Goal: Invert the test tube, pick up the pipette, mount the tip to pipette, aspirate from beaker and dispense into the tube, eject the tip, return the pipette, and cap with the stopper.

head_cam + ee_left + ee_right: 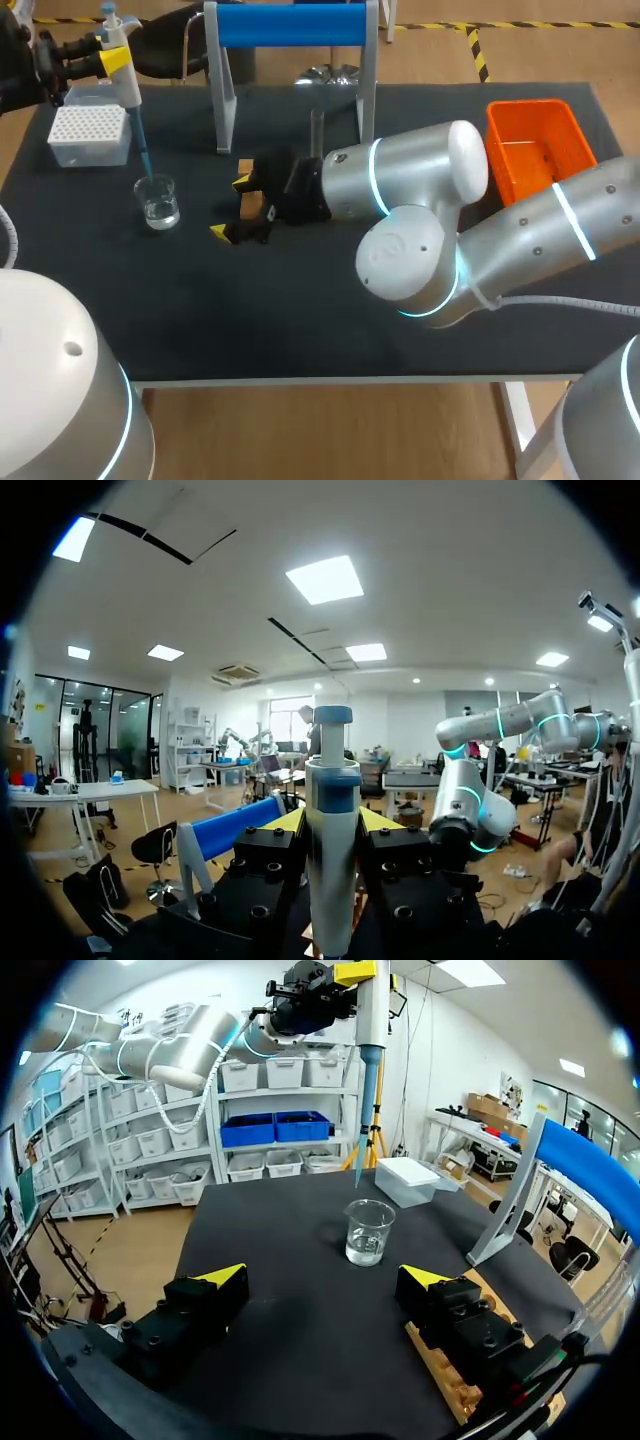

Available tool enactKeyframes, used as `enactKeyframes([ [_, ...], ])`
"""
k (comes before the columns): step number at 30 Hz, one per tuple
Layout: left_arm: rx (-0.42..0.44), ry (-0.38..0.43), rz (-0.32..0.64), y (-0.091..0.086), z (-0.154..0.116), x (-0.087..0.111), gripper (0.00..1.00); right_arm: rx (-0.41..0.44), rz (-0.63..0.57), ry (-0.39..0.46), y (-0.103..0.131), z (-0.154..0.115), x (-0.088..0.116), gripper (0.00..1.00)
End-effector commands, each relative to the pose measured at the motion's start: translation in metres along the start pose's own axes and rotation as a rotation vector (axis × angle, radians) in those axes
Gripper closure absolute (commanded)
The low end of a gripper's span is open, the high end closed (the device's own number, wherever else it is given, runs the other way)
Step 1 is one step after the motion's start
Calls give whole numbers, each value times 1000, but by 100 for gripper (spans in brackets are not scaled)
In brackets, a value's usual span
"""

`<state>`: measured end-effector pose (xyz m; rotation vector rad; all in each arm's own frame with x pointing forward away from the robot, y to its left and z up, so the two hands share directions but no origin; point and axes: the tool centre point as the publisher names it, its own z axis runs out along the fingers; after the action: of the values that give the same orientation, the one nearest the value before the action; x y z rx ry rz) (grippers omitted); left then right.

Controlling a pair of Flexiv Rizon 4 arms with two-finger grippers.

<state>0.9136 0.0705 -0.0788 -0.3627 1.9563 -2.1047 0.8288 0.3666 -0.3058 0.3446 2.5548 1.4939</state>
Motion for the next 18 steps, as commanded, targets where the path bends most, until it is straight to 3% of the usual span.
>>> enactKeyframes([
  [1, 1, 2, 1, 0, 0, -1, 100, -6, -4, -29, -2, 13, 6, 0],
  [18, 1, 2, 1, 0, 0, -1, 100, -23, -18, -62, 1, 10, 4, 0],
])
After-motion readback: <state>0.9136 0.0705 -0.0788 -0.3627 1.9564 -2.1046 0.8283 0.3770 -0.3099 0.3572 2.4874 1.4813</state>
